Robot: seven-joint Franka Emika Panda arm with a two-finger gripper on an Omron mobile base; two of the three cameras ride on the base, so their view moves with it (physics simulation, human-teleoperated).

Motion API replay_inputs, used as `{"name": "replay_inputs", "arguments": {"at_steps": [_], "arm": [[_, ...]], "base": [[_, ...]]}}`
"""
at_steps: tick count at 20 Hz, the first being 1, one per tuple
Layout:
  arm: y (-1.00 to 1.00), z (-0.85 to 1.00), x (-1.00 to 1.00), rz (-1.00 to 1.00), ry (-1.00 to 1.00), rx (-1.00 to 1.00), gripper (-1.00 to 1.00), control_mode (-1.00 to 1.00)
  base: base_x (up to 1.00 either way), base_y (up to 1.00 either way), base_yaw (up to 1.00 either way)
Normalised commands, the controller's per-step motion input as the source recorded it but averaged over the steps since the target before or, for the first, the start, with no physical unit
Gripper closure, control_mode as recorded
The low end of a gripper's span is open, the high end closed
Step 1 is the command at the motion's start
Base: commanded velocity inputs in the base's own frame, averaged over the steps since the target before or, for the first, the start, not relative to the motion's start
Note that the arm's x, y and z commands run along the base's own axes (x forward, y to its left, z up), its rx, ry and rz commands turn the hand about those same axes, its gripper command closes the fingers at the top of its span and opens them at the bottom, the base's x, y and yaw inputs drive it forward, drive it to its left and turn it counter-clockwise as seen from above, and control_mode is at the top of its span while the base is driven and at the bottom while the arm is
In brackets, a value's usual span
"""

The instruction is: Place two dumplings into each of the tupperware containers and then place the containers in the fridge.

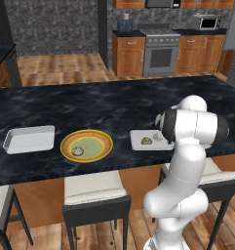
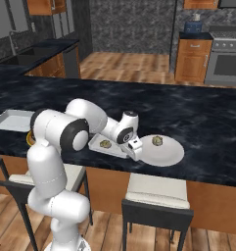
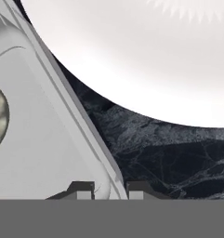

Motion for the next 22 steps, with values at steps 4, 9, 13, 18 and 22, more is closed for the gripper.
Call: {"name": "replay_inputs", "arguments": {"at_steps": [4,9,13,18,22], "arm": [[0.0,0.26,-0.01,0.0,-0.02,0.0,1.0,-1.0],[0.0,0.51,0.0,0.0,-0.07,0.0,1.0,-1.0],[0.0,0.67,0.0,0.0,-0.02,0.0,1.0,-1.0],[0.0,0.68,-0.06,0.0,-0.03,0.0,1.0,-1.0],[0.08,0.6,-0.18,0.0,-0.03,0.0,1.0,-1.0]], "base": [[0.0,0.0,0.0],[0.0,0.0,0.0],[0.0,0.0,0.0],[0.0,0.0,0.0],[0.0,0.0,0.0]]}}
